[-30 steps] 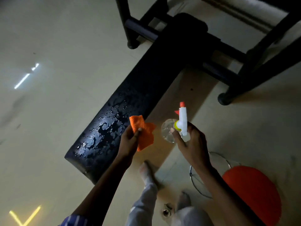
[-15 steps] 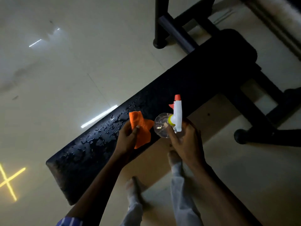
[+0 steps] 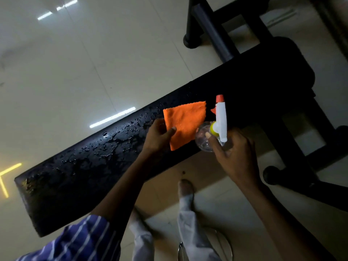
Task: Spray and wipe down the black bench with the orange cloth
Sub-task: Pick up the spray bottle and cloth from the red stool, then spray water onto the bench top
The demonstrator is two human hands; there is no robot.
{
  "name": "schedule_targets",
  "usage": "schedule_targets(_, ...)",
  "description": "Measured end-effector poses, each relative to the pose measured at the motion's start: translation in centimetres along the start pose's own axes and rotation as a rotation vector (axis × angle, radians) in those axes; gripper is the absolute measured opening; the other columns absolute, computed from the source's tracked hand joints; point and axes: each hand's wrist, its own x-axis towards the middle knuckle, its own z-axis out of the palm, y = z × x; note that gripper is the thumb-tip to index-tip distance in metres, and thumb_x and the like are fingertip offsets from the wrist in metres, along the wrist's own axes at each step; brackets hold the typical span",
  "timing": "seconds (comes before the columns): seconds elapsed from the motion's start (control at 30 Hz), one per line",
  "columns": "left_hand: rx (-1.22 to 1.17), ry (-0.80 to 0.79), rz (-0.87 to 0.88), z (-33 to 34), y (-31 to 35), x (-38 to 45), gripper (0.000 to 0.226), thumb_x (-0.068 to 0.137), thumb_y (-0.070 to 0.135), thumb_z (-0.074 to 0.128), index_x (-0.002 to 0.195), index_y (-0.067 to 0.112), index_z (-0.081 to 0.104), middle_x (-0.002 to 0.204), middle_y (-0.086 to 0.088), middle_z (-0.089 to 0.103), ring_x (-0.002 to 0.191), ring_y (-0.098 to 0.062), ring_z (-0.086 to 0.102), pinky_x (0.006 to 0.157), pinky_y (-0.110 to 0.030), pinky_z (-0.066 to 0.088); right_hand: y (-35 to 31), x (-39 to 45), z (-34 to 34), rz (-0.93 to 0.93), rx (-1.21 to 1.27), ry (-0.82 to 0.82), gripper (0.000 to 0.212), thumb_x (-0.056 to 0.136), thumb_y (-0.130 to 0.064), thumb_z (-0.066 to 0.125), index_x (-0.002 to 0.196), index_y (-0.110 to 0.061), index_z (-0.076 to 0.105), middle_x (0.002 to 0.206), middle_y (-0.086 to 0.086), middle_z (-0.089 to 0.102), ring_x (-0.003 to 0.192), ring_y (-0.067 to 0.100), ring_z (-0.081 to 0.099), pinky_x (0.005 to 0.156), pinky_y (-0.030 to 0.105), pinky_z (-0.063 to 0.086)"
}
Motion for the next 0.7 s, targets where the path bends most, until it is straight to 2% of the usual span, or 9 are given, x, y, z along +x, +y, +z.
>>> schedule_targets(0.1, 0.183, 0.188, 0.069, -0.9, -1.8, -0.5, 0.031, 0.095, 0.013, 0.070, 0.123, 0.012, 0.057, 0.117, -0.003, 0.066, 0.110, -0.026, 0.067, 0.094, -0.045, 0.058, 1.2, 0.3, 1.3, -0.004, -0.004, -0.046, 0.028, 0.090, -0.027, 0.085, 0.110, -0.009, 0.077, 0.102, 0.012, 0.078, 0.095, 0.034, 0.075, 0.078, 0.036, 0.055)
schedule_targets(0.17, 0.193, 0.207, 0.138, -1.9, -2.8, -1.3, 0.030, 0.092, 0.012, 0.073, 0.118, 0.014, 0.058, 0.114, 0.002, 0.065, 0.104, -0.016, 0.066, 0.093, -0.040, 0.059, 1.0, 0.4, 2.2, -0.017, 0.028, -0.067, 0.026, 0.091, -0.030, 0.084, 0.109, -0.012, 0.077, 0.102, 0.009, 0.079, 0.095, 0.028, 0.074, 0.077, 0.029, 0.051)
schedule_targets(0.27, 0.183, 0.001, 0.199, -3.2, -4.4, -3.1, 0.050, 0.083, 0.013, 0.084, 0.126, 0.016, 0.057, 0.116, 0.013, 0.066, 0.107, 0.004, 0.065, 0.093, -0.028, 0.057, -0.4, 0.3, 3.6, -0.032, 0.087, -0.089, 0.023, 0.092, -0.032, 0.083, 0.106, -0.016, 0.076, 0.095, -0.003, 0.075, 0.091, 0.017, 0.070, 0.075, 0.017, 0.042)
schedule_targets(0.37, 0.177, -0.155, 0.300, -3.6, -6.3, -4.9, 0.090, 0.068, 0.017, 0.096, 0.143, 0.020, 0.045, 0.134, 0.027, 0.052, 0.123, 0.023, 0.050, 0.099, -0.005, 0.042, -2.5, -0.1, 4.8, -0.015, 0.166, -0.158, 0.020, 0.092, -0.037, 0.081, 0.102, -0.020, 0.075, 0.086, -0.011, 0.069, 0.085, 0.019, 0.071, 0.073, 0.026, 0.048)
schedule_targets(0.43, 0.218, -0.158, 0.330, -4.0, -7.2, -5.8, 0.113, 0.063, 0.028, 0.099, 0.155, 0.013, 0.034, 0.151, 0.016, 0.045, 0.139, 0.011, 0.043, 0.111, -0.011, 0.038, -3.9, -0.6, 5.6, 0.025, 0.209, -0.243, 0.015, 0.093, -0.037, 0.080, 0.098, -0.024, 0.074, 0.082, -0.006, 0.074, 0.081, 0.019, 0.073, 0.072, 0.035, 0.056)
schedule_targets(0.47, 0.229, -0.137, 0.339, -4.3, -7.5, -6.2, 0.119, 0.062, 0.033, 0.099, 0.158, 0.014, 0.031, 0.155, 0.009, 0.044, 0.142, 0.002, 0.044, 0.114, -0.018, 0.039, -4.7, -0.9, 6.1, 0.055, 0.254, -0.279, 0.014, 0.093, -0.037, 0.080, 0.095, -0.027, 0.071, 0.080, -0.006, 0.075, 0.080, 0.014, 0.074, 0.072, 0.033, 0.057)
schedule_targets(0.57, 0.208, -0.008, 0.382, -5.5, -8.3, -7.5, 0.100, 0.061, 0.039, 0.098, 0.145, 0.022, 0.045, 0.137, 0.010, 0.060, 0.125, -0.006, 0.061, 0.103, -0.031, 0.053, -6.8, -2.0, 7.9, 0.122, 0.372, -0.339, 0.022, 0.092, -0.039, 0.078, 0.091, -0.019, 0.072, 0.080, -0.005, 0.077, 0.078, 0.002, 0.073, 0.069, 0.019, 0.054)
schedule_targets(0.63, 0.216, 0.087, 0.388, -6.5, -9.0, -8.7, 0.086, 0.060, 0.041, 0.096, 0.134, 0.029, 0.053, 0.123, 0.015, 0.067, 0.111, -0.003, 0.067, 0.092, -0.035, 0.057, -7.8, -2.6, 9.3, 0.197, 0.451, -0.388, 0.022, 0.093, -0.035, 0.080, 0.098, -0.015, 0.073, 0.086, -0.002, 0.079, 0.082, 0.005, 0.075, 0.073, 0.021, 0.055)
schedule_targets(0.7, 0.206, 0.120, 0.363, -7.4, -10.2, -10.2, 0.082, 0.060, 0.044, 0.096, 0.131, 0.033, 0.055, 0.119, 0.018, 0.070, 0.108, 0.000, 0.068, 0.088, -0.034, 0.058, -8.7, -3.3, 10.8, 0.276, 0.531, -0.416, 0.029, 0.094, -0.034, 0.081, 0.114, -0.018, 0.068, 0.099, -0.001, 0.076, 0.090, 0.006, 0.074, 0.079, 0.021, 0.056)
